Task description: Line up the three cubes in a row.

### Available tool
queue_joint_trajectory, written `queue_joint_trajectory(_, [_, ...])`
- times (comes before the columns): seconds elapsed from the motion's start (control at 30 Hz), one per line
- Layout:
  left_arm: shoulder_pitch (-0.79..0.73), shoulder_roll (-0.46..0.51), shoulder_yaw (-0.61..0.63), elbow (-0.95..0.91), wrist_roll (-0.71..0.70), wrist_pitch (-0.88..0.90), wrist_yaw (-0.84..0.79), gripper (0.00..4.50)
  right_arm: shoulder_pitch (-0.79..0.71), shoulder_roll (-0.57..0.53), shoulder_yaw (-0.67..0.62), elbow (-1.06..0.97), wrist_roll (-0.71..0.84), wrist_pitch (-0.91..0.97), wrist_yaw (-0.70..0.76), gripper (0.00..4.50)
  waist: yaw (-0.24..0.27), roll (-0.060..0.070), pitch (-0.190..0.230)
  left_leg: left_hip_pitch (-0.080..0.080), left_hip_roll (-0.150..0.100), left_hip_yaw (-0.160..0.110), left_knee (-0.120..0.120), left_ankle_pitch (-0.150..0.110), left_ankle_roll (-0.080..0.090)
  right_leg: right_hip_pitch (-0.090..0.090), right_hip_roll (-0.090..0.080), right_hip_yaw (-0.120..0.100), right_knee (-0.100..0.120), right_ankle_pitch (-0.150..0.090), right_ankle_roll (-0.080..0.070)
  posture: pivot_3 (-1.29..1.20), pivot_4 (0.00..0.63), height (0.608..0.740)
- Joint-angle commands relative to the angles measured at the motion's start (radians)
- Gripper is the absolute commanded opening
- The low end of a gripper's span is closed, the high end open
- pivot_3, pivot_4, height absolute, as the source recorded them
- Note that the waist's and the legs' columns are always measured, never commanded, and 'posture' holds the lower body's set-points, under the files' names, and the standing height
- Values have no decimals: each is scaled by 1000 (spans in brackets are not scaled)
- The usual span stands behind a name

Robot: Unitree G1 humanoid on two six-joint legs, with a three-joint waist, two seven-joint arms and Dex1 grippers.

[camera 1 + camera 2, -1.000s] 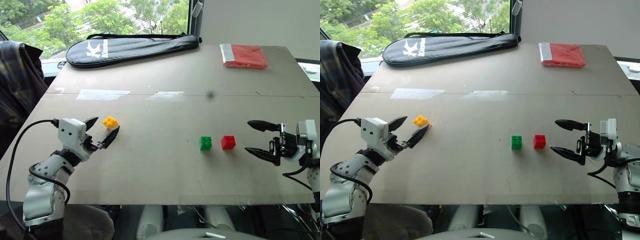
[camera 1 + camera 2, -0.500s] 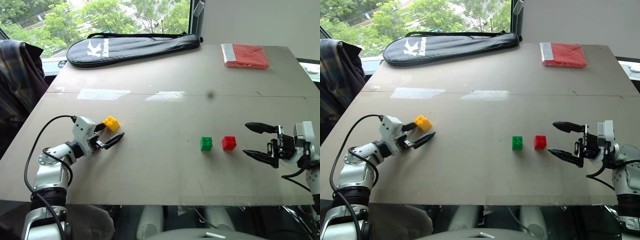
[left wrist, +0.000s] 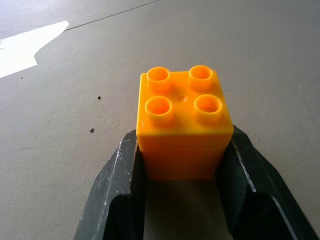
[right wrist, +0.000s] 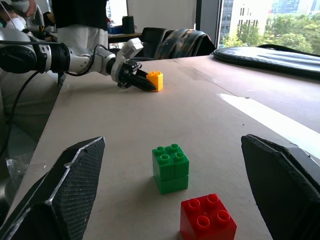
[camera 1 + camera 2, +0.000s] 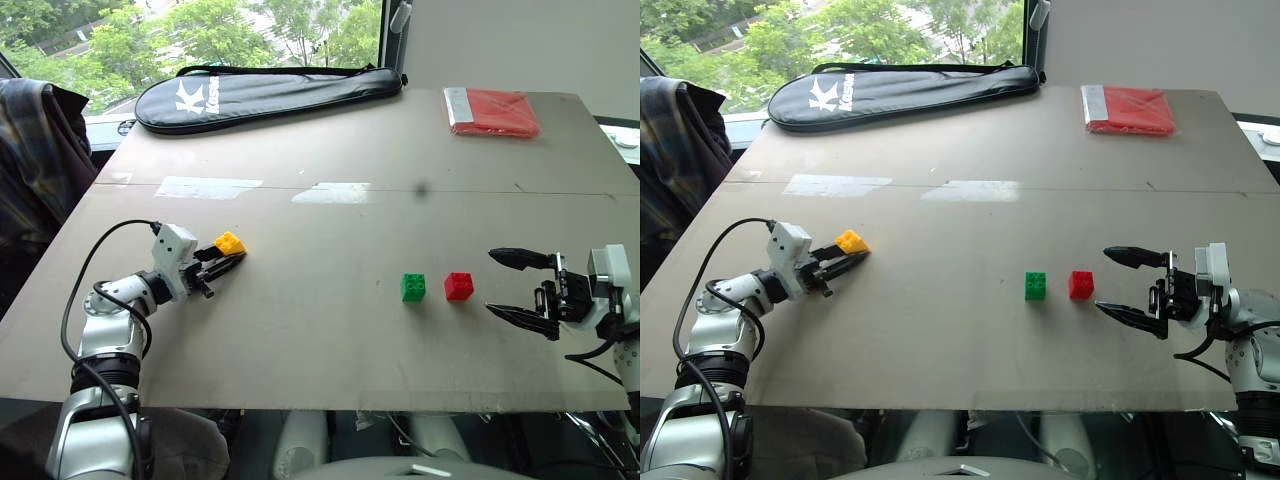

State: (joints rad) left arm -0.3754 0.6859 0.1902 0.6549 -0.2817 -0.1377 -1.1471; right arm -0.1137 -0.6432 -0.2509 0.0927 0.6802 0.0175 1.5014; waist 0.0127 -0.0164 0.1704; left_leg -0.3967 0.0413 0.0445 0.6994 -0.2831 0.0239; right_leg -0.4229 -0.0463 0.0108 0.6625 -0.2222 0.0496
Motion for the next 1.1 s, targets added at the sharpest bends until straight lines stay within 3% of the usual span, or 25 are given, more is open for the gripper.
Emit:
queue_joint_trajectory(0.03, [-31, -11, -105, -127, 18, 5, -113, 1279, 6, -15, -31, -14, 17, -4, 15, 4500, 4, 0, 0, 0, 0, 0, 0, 0, 0, 0, 0, 0, 0, 0, 0, 0, 150, 708])
queue_joint_trajectory(0.23, [-129, -90, -267, -224, 36, -6, -241, 1279, 19, -17, -33, -1, 9, -15, 25, 4500, 1, 0, 0, -1, -1, 0, 0, 0, 0, 0, 0, 1, 0, 0, 0, 0, 150, 708])
queue_joint_trajectory(0.47, [-260, -187, -414, -146, 95, -102, -373, 1279, 78, -33, -54, -11, -2, -41, 22, 4500, -4, 0, 0, -1, -1, 0, 0, 0, 0, 0, 1, 2, 0, 0, 1, 0, 150, 708])
queue_joint_trajectory(0.7, [-318, -251, -458, -78, 144, -108, -360, 1279, 127, -28, -82, -45, 1, -53, -3, 4500, -1, 0, 0, -1, -1, -1, 0, 0, 0, 0, 2, 2, 0, 0, 1, 0, 150, 708])
queue_joint_trajectory(1.1, [-274, -271, -462, -93, 160, -68, -291, 1279, 142, -29, -88, -54, 6, -66, -27, 4500, -1, -1, 0, -1, -1, -1, 0, 0, 1, 0, 2, 2, -1, 0, 0, 0, 150, 708])
